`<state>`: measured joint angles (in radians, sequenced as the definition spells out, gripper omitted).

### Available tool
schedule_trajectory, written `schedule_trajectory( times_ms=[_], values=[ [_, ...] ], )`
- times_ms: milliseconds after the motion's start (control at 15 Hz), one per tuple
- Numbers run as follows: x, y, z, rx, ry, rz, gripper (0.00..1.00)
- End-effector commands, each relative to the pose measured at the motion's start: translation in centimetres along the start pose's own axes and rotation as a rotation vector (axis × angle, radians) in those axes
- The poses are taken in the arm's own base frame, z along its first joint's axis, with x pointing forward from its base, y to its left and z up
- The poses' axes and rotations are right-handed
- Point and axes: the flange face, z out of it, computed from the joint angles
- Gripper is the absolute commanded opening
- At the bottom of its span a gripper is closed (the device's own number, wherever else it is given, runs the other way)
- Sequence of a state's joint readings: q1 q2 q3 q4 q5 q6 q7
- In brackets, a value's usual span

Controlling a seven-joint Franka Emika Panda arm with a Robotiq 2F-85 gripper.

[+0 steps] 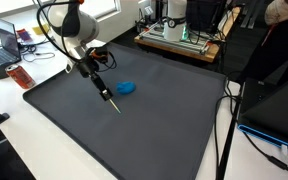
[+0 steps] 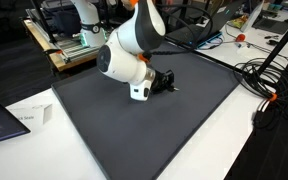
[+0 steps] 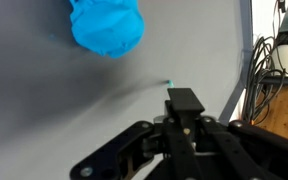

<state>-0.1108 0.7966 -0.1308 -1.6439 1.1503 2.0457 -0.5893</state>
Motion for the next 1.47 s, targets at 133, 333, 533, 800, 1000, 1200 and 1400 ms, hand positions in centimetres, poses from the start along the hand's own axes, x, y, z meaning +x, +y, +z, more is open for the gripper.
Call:
schedule_trajectory(
  times_ms=[133, 333, 533, 800, 1000, 1200, 1400],
  values=[
    [0.7, -1.4, -1.5, -0.092, 0.006, -0.037, 0.03],
    [0.8, -2.0, -2.7, -0.129, 0.017, -0.058, 0.03],
    [0.9, -2.2, -5.0, -0.141, 0.018, -0.053, 0.03],
    [1.2, -1.5, -8.8, -0.136, 0.035, -0.029, 0.03],
    [1.1, -0.2, -11.3, -0.106, 0.045, -0.005, 0.03],
    [0.8, 1.4, -13.3, -0.064, 0.038, 0.020, 0.03],
    [0.2, 2.9, -15.0, -0.027, 0.029, 0.045, 0.03]
  ],
)
